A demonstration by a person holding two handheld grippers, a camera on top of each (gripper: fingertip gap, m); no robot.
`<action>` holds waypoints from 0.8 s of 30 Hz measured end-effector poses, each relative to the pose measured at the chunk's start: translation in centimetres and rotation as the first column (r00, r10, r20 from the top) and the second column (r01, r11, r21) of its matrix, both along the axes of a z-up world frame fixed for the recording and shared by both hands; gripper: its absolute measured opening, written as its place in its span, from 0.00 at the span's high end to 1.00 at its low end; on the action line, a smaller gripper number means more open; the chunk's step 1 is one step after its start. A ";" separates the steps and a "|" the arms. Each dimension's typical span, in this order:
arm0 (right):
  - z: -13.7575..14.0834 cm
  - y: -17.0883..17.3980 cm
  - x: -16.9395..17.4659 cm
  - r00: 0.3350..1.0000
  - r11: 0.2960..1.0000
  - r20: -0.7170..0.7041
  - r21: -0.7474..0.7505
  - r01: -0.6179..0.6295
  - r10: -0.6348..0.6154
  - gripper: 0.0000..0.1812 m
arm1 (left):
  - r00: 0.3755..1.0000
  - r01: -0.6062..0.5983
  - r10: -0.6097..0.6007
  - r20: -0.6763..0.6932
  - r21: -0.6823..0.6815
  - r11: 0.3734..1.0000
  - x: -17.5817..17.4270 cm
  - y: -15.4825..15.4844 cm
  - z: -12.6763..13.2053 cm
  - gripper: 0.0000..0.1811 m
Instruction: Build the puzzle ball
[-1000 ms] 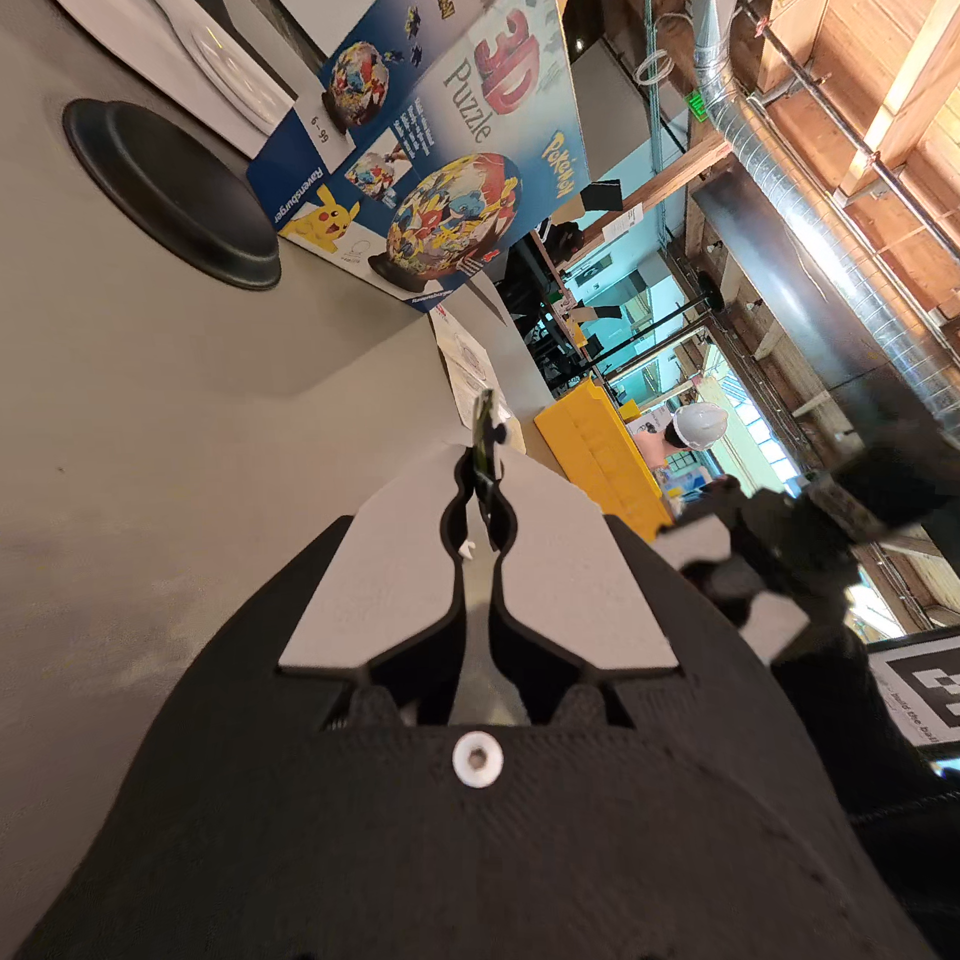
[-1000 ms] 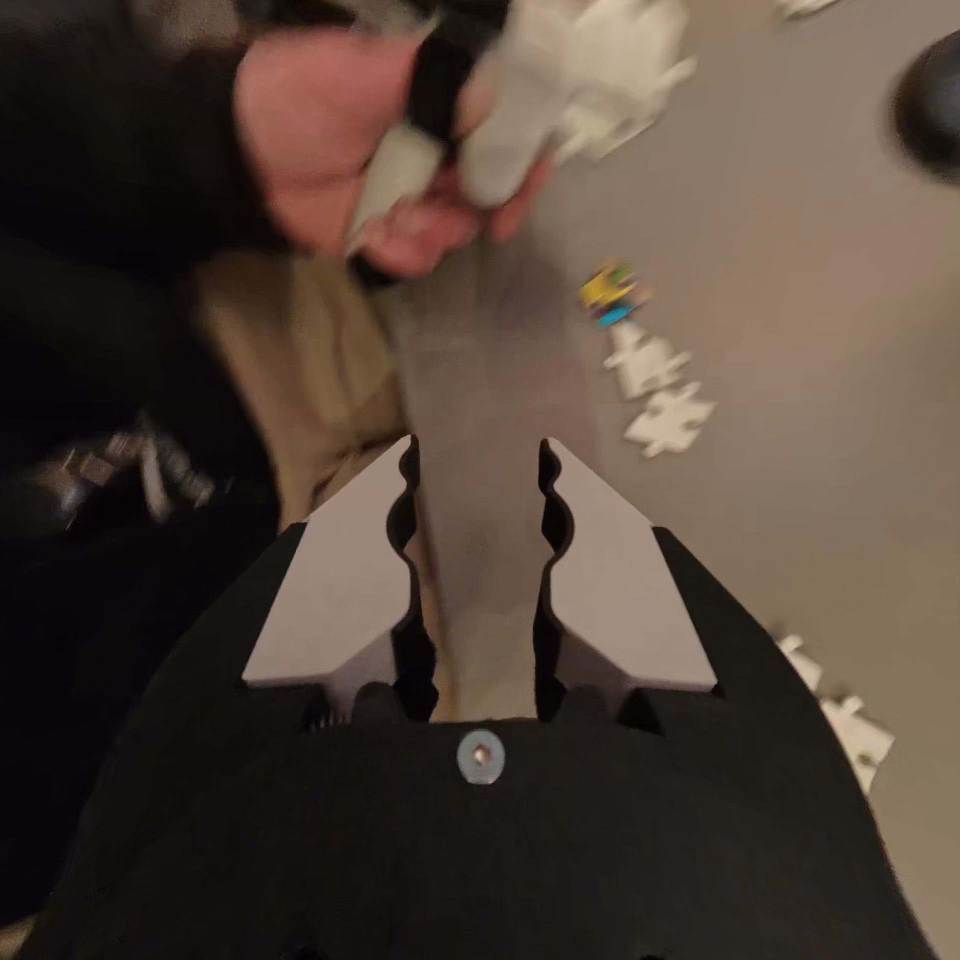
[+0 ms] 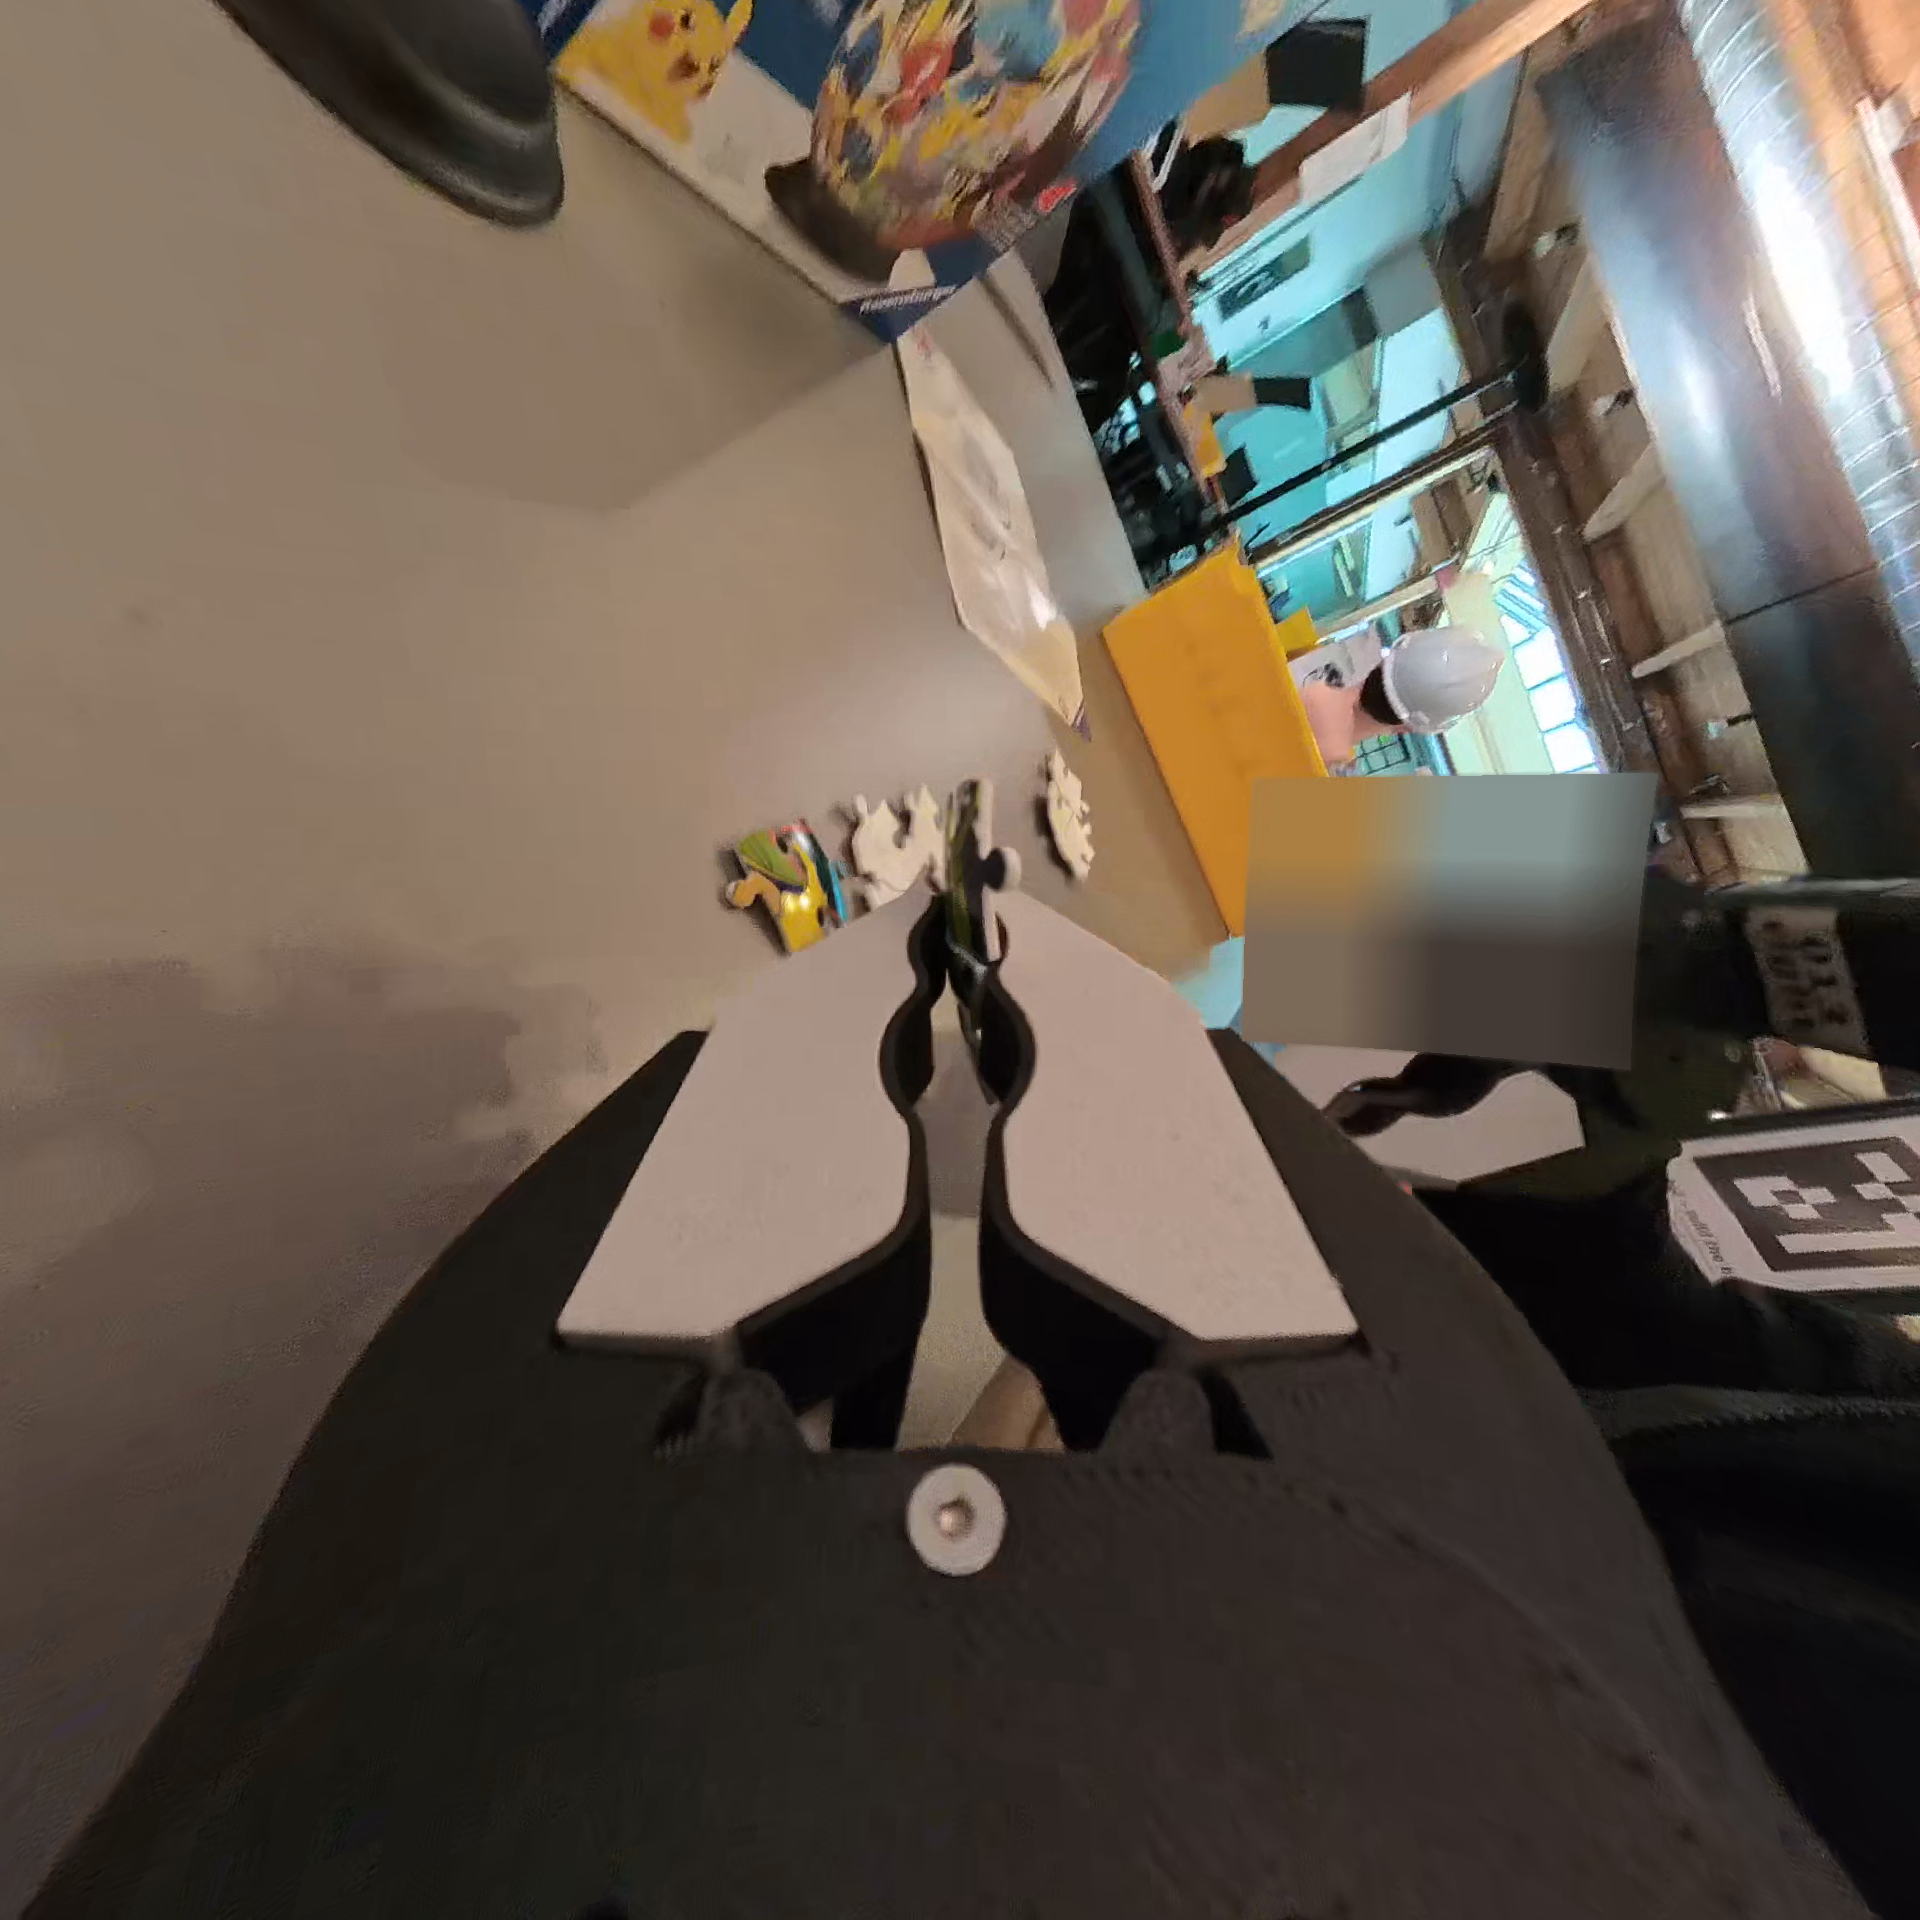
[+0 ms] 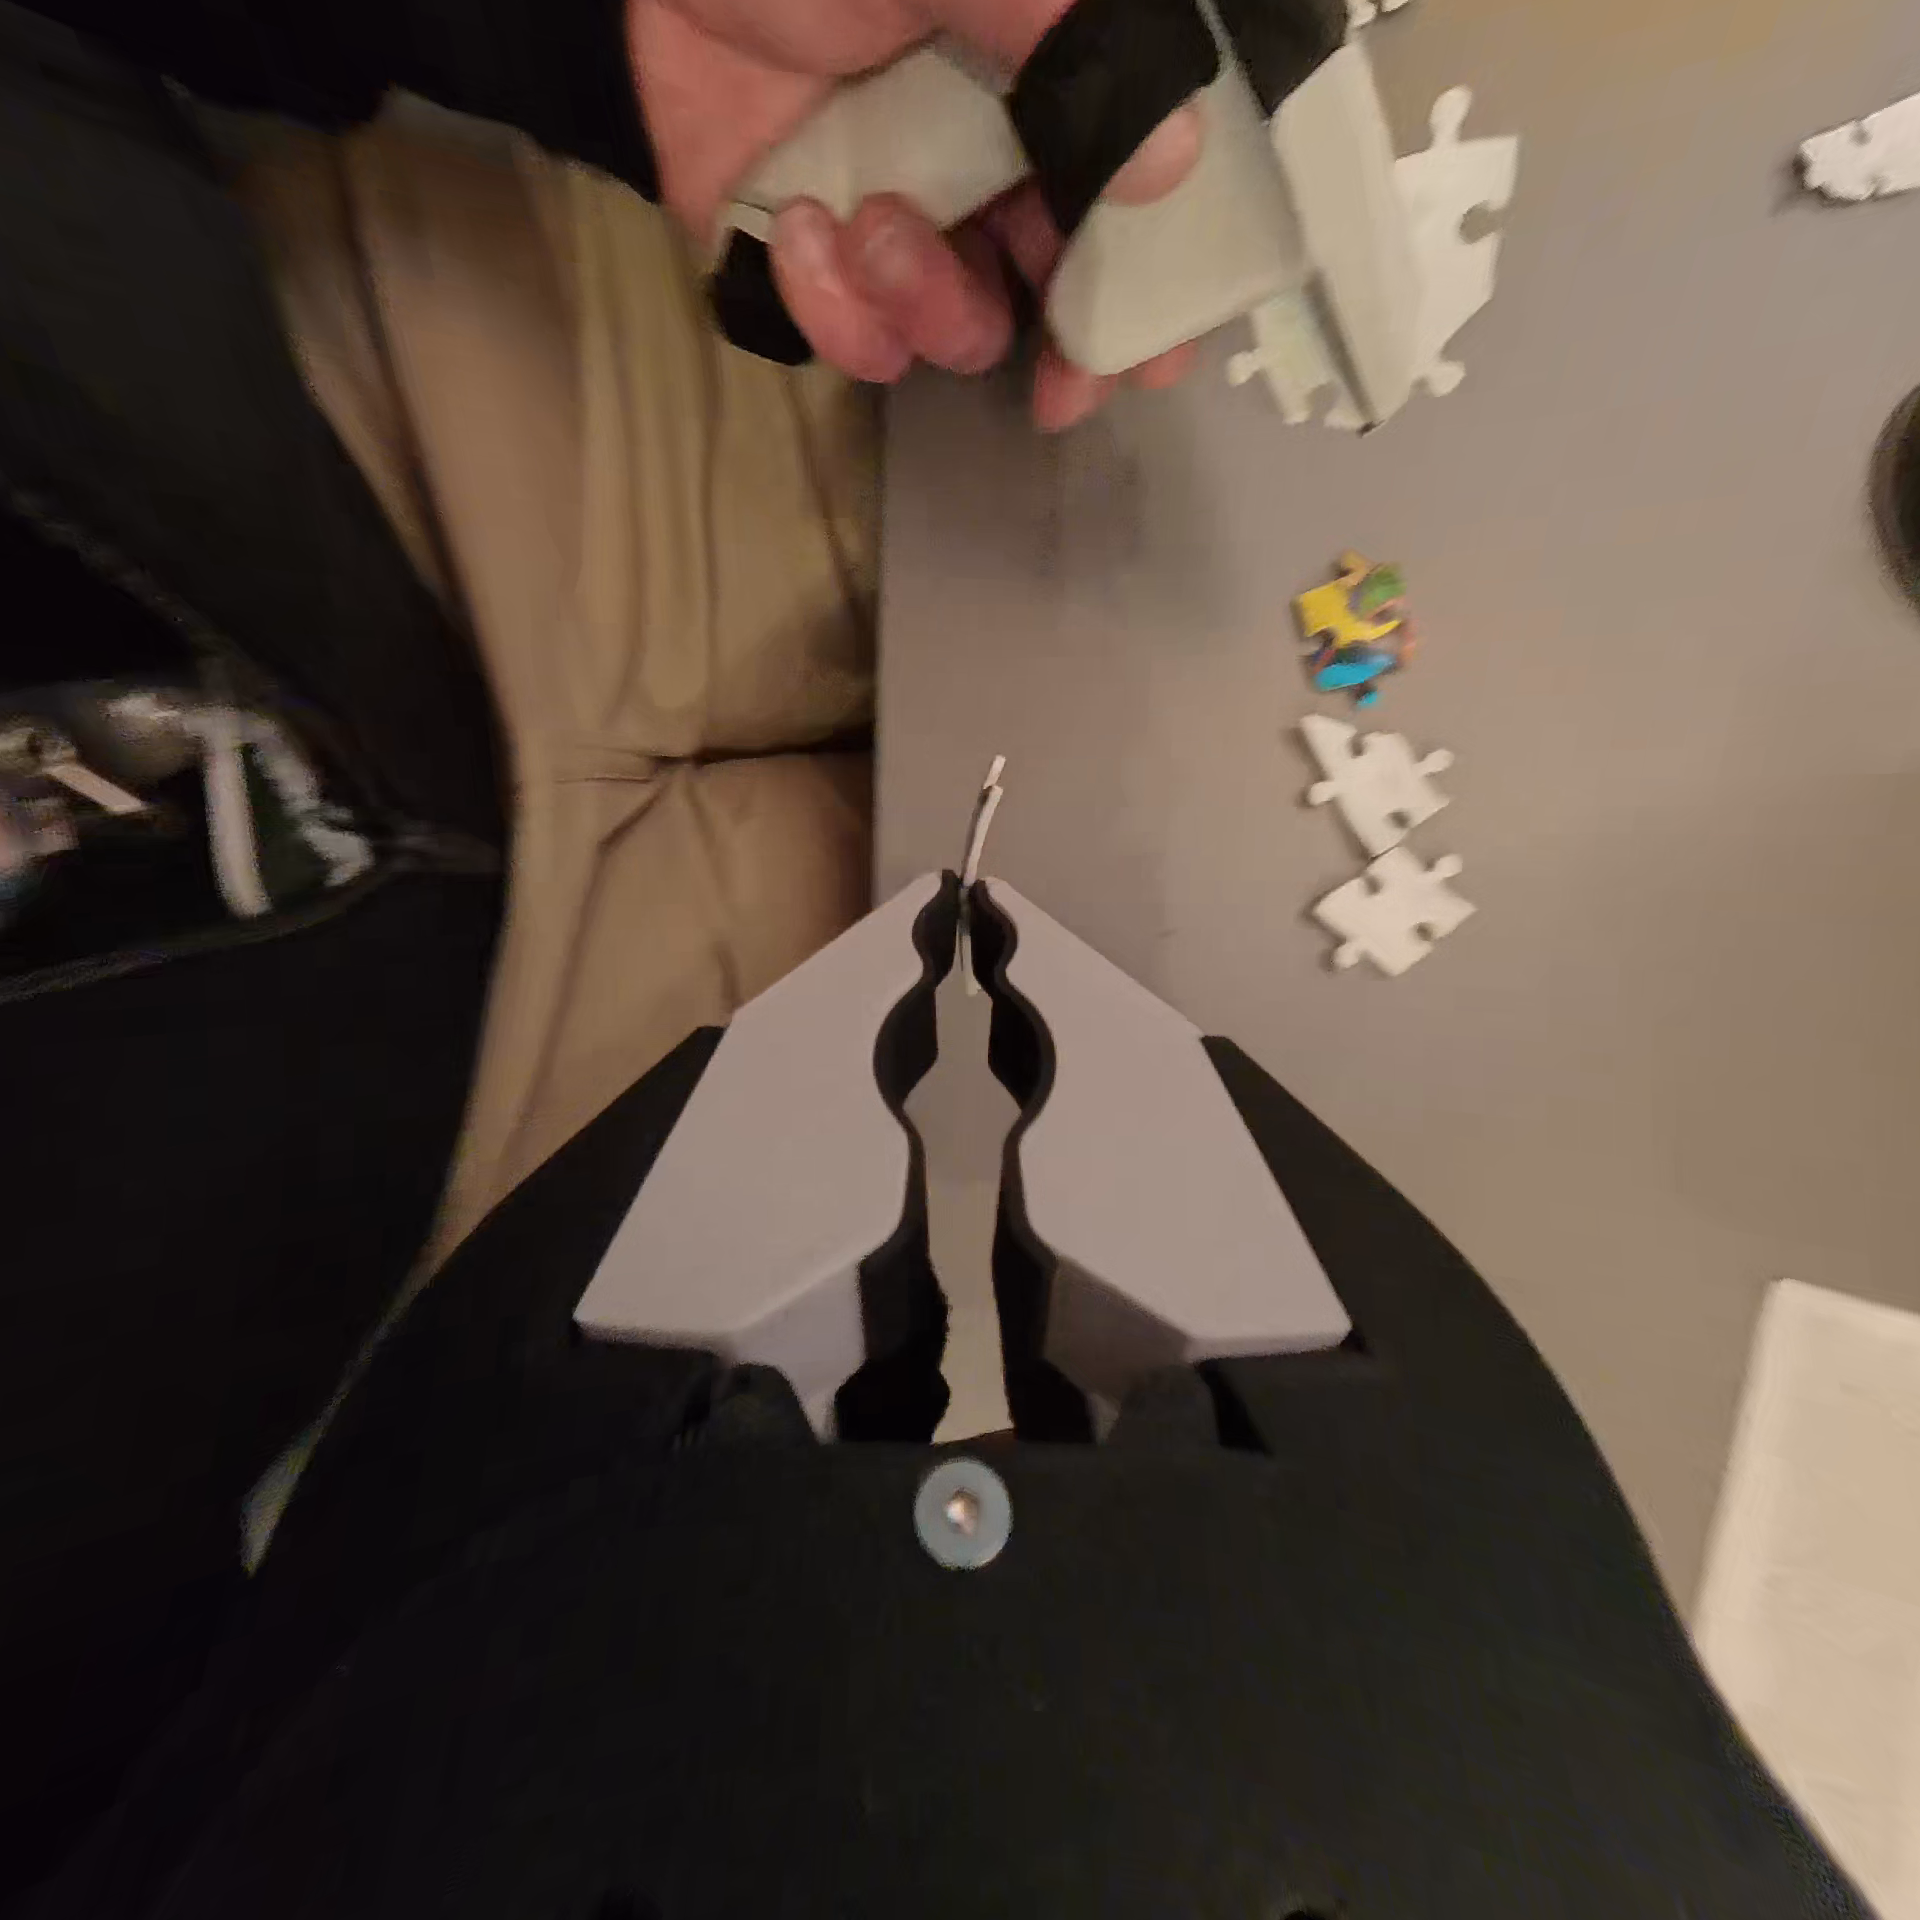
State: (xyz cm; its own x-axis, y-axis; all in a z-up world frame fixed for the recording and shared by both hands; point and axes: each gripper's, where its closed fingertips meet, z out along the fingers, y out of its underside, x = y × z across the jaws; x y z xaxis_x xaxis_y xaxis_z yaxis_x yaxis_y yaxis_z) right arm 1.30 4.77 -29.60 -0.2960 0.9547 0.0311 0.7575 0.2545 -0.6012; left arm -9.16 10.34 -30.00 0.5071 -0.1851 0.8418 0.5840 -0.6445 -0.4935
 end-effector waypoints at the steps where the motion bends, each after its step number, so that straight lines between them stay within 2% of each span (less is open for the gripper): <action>1: 0.0 0.5 -0.9 1.000 1.000 -0.004 0.018 -0.017 0.017 1.00 | 0.999 0.019 -0.020 -0.025 -0.041 0.999 0.1 -0.2 -0.5 0.98; 5: -0.5 1.1 -3.6 0.998 0.998 -0.020 -0.006 -0.054 0.054 1.00 | 0.993 0.041 -0.056 -0.106 -0.138 0.990 -0.1 -0.5 -1.1 0.84; 7: -0.8 1.1 -4.1 0.997 0.997 -0.017 -0.019 -0.073 0.073 1.00 | 0.982 0.042 -0.074 -0.174 -0.181 0.983 -0.4 -0.7 -1.7 0.83; 11: -1.4 2.1 -4.1 0.997 0.997 -0.009 -0.021 -0.080 0.080 1.00 | 0.963 0.006 -0.063 -0.263 -0.214 0.977 -1.3 -0.8 -2.0 0.72; 15: -2.2 2.9 -3.8 0.995 0.995 0.024 -0.010 -0.101 0.101 1.00 | 0.945 -0.038 -0.032 -0.324 -0.208 0.977 -1.9 -1.3 -2.2 0.74; 19: -2.8 2.9 -3.9 0.993 0.994 0.031 -0.006 -0.113 0.113 1.00 | 0.916 -0.032 -0.034 -0.399 -0.158 0.987 -1.9 -2.2 -1.8 0.78; 24: -3.7 2.9 -4.7 0.991 0.992 0.063 0.043 -0.117 0.114 1.00 | 0.846 -0.011 -0.045 -0.531 -0.102 0.995 -2.6 -2.8 -2.0 0.84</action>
State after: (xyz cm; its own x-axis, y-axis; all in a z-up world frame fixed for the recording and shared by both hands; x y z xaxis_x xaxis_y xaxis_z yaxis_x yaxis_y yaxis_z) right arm -3.44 7.64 -33.29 -0.4069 0.9119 0.0536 0.7559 0.3691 -0.5407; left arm -11.71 7.54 -32.00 0.8796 -0.1291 0.4579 0.2386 -0.7129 -0.6594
